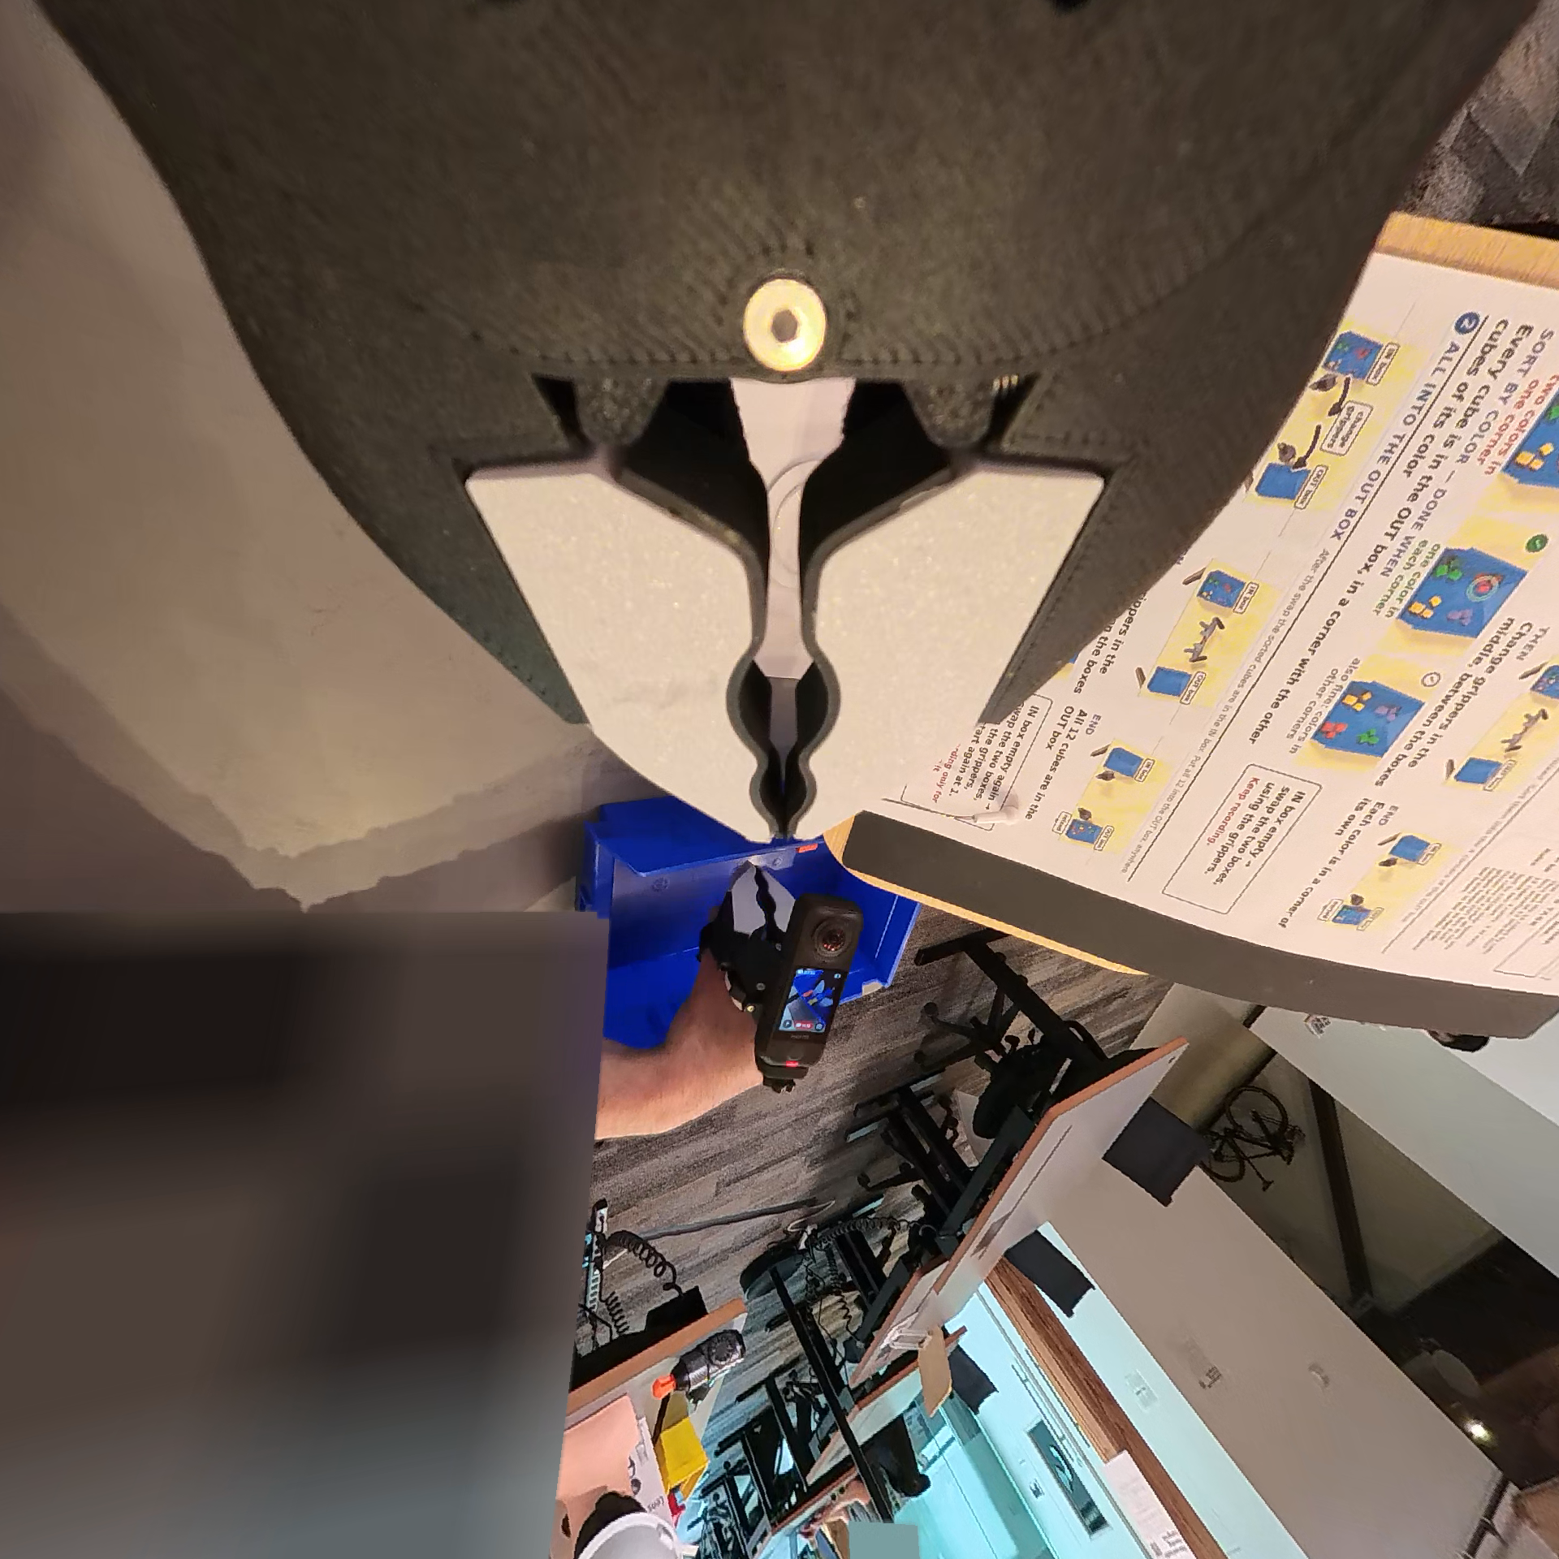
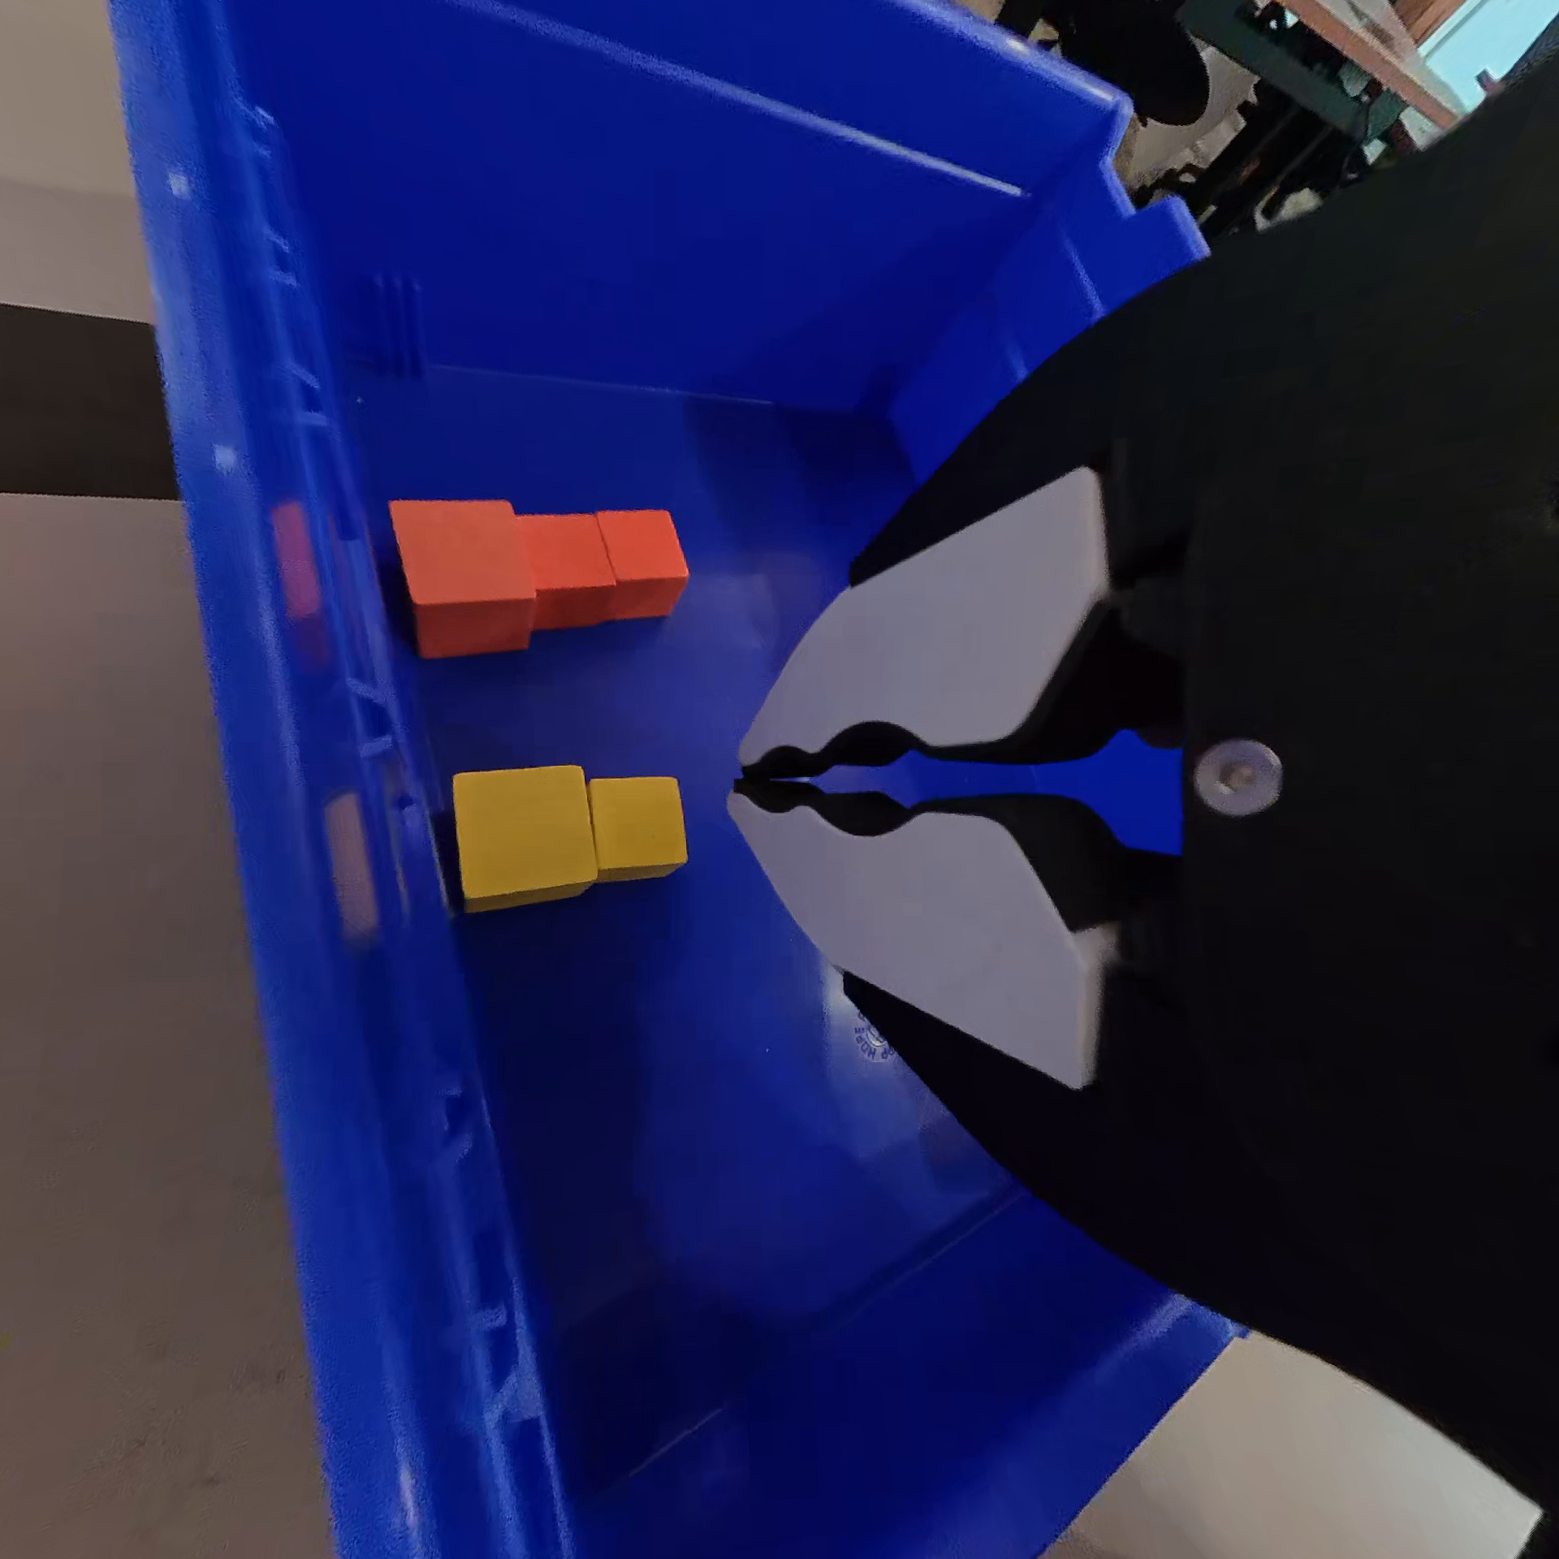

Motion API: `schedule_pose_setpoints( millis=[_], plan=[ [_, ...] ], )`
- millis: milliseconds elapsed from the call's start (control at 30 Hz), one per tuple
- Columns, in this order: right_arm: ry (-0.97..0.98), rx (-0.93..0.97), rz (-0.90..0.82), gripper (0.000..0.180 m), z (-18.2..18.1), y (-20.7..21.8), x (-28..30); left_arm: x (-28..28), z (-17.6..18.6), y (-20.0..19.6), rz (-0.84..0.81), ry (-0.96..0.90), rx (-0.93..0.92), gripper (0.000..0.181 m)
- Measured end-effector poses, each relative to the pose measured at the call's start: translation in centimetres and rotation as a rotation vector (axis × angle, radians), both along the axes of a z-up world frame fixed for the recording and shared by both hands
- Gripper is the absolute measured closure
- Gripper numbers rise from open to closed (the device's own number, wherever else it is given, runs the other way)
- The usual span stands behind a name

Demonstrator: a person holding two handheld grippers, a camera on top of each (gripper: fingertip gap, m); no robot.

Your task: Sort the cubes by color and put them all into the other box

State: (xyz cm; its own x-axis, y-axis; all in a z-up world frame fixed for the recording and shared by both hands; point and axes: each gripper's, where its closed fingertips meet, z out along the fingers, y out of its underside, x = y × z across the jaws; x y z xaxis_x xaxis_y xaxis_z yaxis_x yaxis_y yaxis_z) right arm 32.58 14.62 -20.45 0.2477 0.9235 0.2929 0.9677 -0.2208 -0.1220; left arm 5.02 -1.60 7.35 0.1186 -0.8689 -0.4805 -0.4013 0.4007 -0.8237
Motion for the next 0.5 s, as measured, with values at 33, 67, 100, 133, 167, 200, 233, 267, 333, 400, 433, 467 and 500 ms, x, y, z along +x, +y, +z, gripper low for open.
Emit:
schedule_pose_setpoints(
  millis=[33,67,100,133,167,200,233,267,333,400,433,467,500],
  plan=[
    [-0.008,-0.008,-0.004,0.176,-0.3,0.0,0.1,0.1,0.0,0.0,0.0,0.002,0.0,0.181],
    [-0.018,-0.025,-0.005,0.178,-0.6,-0.1,0.2,0.1,-0.1,0.0,0.0,0.004,0.001,0.181],
    [-0.032,-0.039,-0.004,0.18,-1.0,-0.3,0.3,0.1,-0.1,0.0,0.001,0.005,0.001,0.181],
    [-0.042,-0.049,-0.003,0.18,-1.4,-0.3,0.3,0.2,-0.2,0.0,0.002,0.008,0.0,0.181],
    [-0.045,-0.057,-0.002,0.18,-1.6,-0.3,0.2,0.2,-0.2,0.1,0.002,0.01,0.0,0.181],
    [-0.043,-0.059,0.003,0.18,-1.8,-0.3,0.0,0.2,-0.3,0.1,0.002,0.011,0.0,0.181],
    [-0.042,-0.054,0.007,0.18,-1.9,-0.2,-0.1,0.2,-0.3,0.1,0.002,0.011,0.0,0.181],
    [-0.044,-0.046,0.009,0.18,-2.0,0.0,-0.2,0.3,-0.3,0.1,0.003,0.012,0.0,0.181],
    [-0.048,-0.03,0.01,0.18,-2.0,0.3,-0.3,0.3,-0.3,0.1,0.0,0.013,0.0,0.181],
    [-0.048,-0.012,0.007,0.18,-1.9,0.6,-0.4,0.3,-0.4,0.1,-0.002,0.017,0.0,0.181],
    [-0.043,-0.012,0.003,0.18,-1.9,0.7,-0.4,0.4,-0.5,0.1,-0.001,0.019,0.001,0.181],
    [-0.041,-0.015,0.0,0.18,-1.9,0.6,-0.4,0.4,-0.5,0.1,0.0,0.021,0.001,0.181],
    [-0.047,-0.017,-0.004,0.18,-2.0,0.6,-0.3,0.4,-0.5,0.1,0.002,0.023,0.003,0.181]
  ],
)
